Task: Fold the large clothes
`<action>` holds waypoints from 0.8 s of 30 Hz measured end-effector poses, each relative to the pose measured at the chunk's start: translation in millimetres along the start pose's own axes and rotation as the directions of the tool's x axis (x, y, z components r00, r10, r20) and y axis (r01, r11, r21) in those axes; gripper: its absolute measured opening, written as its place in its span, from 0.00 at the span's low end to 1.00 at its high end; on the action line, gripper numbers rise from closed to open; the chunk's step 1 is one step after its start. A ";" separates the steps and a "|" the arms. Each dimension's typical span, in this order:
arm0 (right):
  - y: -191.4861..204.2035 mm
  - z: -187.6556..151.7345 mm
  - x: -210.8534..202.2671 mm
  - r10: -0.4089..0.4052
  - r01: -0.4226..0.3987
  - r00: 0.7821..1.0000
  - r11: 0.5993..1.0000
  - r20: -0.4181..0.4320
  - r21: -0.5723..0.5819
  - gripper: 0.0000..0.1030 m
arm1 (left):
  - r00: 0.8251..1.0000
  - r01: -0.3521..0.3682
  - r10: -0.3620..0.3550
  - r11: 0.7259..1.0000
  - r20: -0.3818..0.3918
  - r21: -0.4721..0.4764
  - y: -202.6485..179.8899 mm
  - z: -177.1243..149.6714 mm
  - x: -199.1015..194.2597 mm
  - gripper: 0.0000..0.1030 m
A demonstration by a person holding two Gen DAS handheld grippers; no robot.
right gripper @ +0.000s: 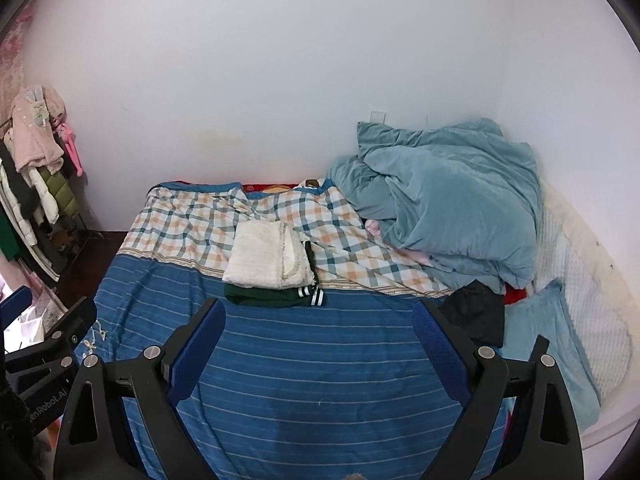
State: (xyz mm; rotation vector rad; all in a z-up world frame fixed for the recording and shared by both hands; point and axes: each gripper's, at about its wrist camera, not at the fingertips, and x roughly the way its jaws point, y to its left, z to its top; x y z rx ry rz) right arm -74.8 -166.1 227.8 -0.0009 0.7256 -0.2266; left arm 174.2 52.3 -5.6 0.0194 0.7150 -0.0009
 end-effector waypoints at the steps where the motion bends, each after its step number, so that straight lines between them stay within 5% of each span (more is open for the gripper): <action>1: 0.0 -0.5 -3.5 -0.008 0.008 1.000 1.000 0.007 -0.005 0.93 | 1.000 0.002 -0.002 1.000 0.001 -0.002 0.4 -1.7 -2.4 0.96; 24: -10.1 1.2 -2.2 0.023 -0.022 1.000 1.000 0.018 -0.014 0.97 | 0.999 -0.029 0.030 1.000 0.045 -0.010 5.0 -3.3 -18.3 0.99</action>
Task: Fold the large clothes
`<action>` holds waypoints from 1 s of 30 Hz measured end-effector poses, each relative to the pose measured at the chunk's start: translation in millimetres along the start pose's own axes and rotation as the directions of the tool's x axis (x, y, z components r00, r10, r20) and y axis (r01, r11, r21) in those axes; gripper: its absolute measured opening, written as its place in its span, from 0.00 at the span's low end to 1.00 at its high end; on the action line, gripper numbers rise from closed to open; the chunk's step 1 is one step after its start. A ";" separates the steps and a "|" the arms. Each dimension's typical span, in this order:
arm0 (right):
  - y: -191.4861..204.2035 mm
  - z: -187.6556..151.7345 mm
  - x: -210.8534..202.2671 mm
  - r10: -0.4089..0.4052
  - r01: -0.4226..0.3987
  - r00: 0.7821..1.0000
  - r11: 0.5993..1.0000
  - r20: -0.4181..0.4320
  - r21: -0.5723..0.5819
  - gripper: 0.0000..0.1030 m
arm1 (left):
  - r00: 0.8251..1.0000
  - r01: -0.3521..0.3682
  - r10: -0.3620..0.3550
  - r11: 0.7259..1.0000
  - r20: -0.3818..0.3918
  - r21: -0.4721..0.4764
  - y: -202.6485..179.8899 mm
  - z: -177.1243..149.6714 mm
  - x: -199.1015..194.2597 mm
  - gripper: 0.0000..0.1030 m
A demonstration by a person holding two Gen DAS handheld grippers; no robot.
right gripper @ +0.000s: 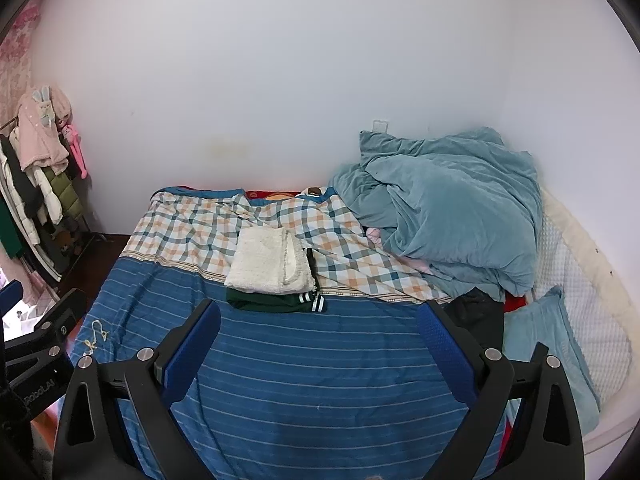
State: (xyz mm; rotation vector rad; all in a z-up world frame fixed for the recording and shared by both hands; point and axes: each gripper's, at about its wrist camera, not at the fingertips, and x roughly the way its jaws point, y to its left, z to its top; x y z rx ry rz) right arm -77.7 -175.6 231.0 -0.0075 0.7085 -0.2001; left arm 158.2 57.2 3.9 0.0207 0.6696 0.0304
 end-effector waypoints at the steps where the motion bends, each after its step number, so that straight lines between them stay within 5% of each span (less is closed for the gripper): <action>1: -0.4 0.1 0.2 -0.001 0.001 1.000 1.000 0.001 0.000 0.97 | 1.000 -0.002 0.002 1.000 0.001 0.002 0.5 0.5 -0.5 0.99; 30: 4.9 -7.3 -4.5 0.027 -0.027 1.000 1.000 0.004 0.004 0.98 | 0.999 -0.022 0.022 1.000 0.026 0.002 3.3 6.0 -9.3 0.99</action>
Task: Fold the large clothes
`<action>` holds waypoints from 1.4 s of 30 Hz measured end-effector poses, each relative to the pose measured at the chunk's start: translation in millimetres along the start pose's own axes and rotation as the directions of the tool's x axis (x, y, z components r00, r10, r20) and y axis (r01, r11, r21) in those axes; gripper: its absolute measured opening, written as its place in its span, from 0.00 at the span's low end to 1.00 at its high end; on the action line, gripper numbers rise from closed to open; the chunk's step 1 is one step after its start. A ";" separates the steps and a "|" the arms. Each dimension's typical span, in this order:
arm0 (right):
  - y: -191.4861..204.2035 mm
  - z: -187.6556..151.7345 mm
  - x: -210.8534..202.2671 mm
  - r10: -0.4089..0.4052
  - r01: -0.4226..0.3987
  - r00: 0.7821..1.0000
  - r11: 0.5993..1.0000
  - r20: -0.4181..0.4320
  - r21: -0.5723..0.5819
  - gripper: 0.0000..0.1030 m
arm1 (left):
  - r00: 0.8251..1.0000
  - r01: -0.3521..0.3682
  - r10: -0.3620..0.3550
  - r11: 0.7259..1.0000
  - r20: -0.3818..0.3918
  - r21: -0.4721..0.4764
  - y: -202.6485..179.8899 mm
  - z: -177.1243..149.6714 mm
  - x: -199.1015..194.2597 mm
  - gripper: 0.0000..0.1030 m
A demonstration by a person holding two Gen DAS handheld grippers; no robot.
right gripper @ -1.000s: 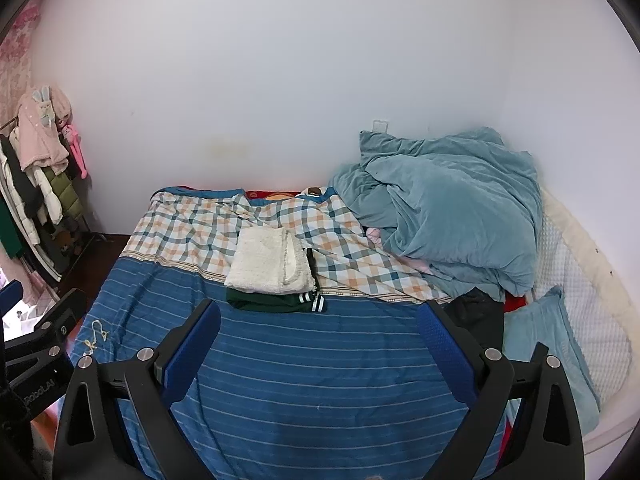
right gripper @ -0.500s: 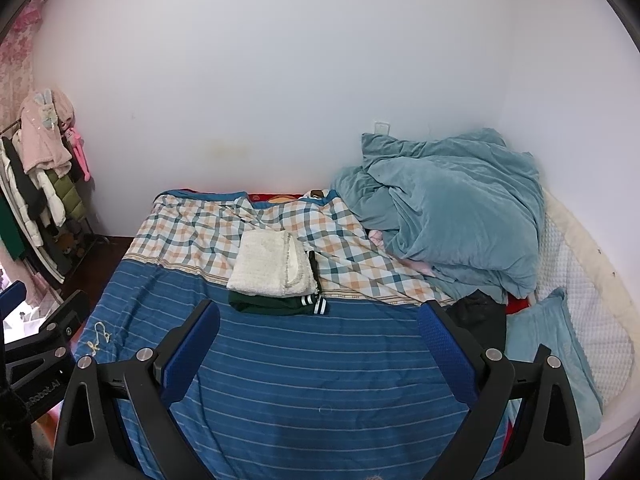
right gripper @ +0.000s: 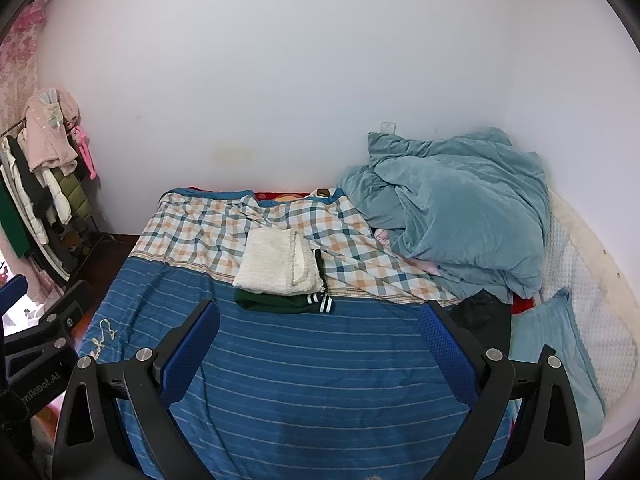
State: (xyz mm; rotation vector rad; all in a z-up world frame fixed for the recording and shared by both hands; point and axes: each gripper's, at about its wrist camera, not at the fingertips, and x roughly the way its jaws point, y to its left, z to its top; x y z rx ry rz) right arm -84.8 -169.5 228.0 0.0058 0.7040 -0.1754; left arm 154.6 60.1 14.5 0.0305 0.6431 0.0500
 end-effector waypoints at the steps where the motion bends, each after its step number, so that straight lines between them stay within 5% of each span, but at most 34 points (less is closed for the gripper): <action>1: 0.4 -0.7 0.1 -0.003 0.003 1.000 1.000 -0.001 -0.001 0.98 | 1.000 -0.002 0.002 1.000 0.002 0.000 0.8 0.7 -0.7 0.99; 42: -4.4 -5.2 -1.4 0.001 -0.001 1.000 1.000 -0.002 0.003 0.99 | 1.000 -0.015 0.015 1.000 0.010 -0.003 0.4 -6.2 -9.4 0.99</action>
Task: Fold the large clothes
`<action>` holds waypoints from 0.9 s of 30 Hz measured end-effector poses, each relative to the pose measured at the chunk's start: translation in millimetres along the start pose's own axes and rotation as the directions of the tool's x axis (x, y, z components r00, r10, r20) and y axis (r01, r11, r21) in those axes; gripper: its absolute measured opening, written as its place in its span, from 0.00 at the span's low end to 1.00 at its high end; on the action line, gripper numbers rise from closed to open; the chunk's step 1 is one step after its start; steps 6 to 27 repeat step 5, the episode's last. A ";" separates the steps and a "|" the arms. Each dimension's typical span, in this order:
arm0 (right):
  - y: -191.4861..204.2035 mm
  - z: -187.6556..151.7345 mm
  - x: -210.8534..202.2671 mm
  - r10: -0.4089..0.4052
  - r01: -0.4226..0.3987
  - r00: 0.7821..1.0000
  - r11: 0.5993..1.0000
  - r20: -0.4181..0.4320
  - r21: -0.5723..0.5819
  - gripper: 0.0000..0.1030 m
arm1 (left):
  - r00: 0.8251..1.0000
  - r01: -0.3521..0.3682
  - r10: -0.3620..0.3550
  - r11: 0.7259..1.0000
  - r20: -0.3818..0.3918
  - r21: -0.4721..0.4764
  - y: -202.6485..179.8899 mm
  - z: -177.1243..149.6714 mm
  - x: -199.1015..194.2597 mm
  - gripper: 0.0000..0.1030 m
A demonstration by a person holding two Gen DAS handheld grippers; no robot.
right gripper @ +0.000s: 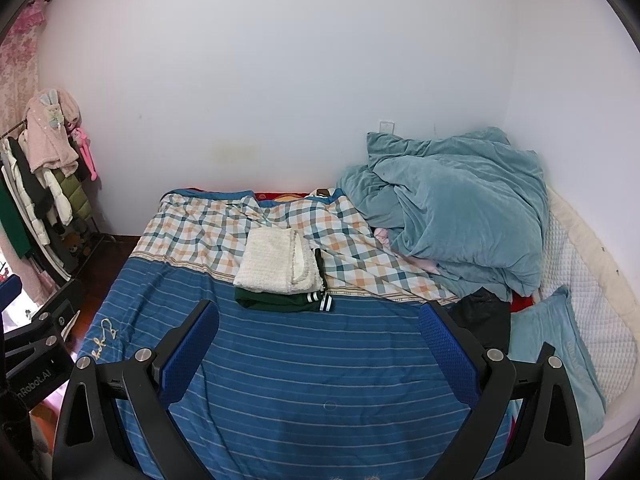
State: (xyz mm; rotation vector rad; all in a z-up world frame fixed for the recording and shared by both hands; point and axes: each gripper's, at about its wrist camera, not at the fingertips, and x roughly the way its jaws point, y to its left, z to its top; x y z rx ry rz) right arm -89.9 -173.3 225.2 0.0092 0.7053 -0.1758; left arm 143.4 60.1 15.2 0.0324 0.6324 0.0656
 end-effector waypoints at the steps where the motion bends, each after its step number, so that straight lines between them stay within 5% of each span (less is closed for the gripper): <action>1: -0.1 -0.7 -0.6 -0.002 0.002 1.000 1.000 0.000 0.000 0.99 | 1.000 0.000 0.000 1.000 0.000 0.001 -0.2 0.1 -0.6 0.99; 27: 1.9 0.3 -2.0 0.002 -0.002 1.000 1.000 0.000 0.001 0.99 | 1.000 -0.005 0.005 1.000 0.006 -0.001 -2.1 -0.7 -0.8 0.99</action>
